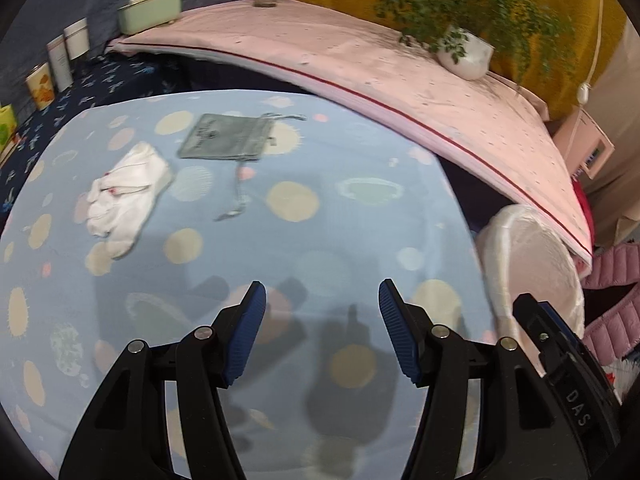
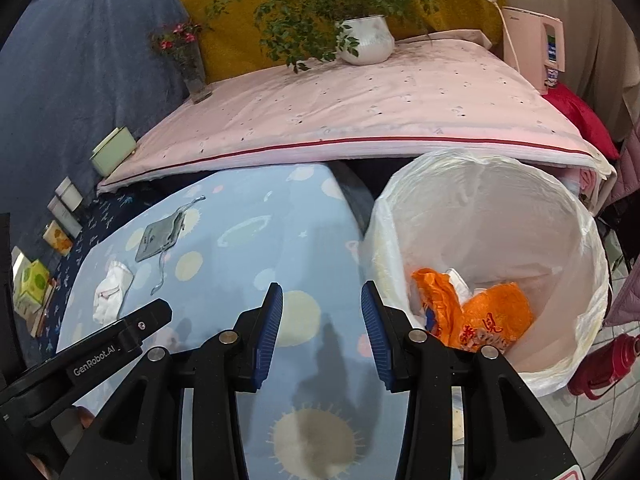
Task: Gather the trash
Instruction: 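Move both tools back over the table toward the last glove and grey pouch, then grasp the white glove with the left tool while the right grasps the grey pouch, then lift the glove and grey pouch and carry both over the bin, then open both tools over the bin to drop the glove and pouch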
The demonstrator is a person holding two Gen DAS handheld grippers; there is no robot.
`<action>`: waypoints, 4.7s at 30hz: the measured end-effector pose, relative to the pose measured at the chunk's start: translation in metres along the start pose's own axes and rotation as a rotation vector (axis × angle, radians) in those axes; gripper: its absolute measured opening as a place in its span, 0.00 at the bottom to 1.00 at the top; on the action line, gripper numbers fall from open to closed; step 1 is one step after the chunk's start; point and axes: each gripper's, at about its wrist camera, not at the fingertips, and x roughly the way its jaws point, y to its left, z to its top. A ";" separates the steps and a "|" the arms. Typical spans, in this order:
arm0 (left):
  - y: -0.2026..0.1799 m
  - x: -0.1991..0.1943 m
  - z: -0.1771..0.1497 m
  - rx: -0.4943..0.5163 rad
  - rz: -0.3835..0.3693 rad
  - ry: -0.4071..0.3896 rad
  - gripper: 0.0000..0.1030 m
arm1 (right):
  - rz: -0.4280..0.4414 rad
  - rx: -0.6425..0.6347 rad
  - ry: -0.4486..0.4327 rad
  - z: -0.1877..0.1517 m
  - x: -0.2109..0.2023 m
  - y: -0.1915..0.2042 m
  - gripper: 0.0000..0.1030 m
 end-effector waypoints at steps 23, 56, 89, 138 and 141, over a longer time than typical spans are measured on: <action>0.167 0.037 0.045 -0.147 0.187 -0.008 0.78 | 0.098 -0.225 0.127 0.002 0.088 0.156 0.39; 0.168 0.066 0.075 -0.140 0.102 0.003 0.18 | 0.079 -0.284 0.190 0.020 0.171 0.210 0.12; -0.060 -0.033 0.022 0.159 -0.074 -0.083 0.13 | -0.019 -0.045 -0.056 0.039 -0.014 0.008 0.10; -0.222 -0.009 -0.006 0.347 -0.166 -0.045 0.44 | -0.125 0.172 -0.100 0.035 -0.044 -0.161 0.10; -0.219 -0.008 -0.006 0.344 -0.160 -0.045 0.44 | -0.117 0.161 -0.094 0.035 -0.042 -0.156 0.10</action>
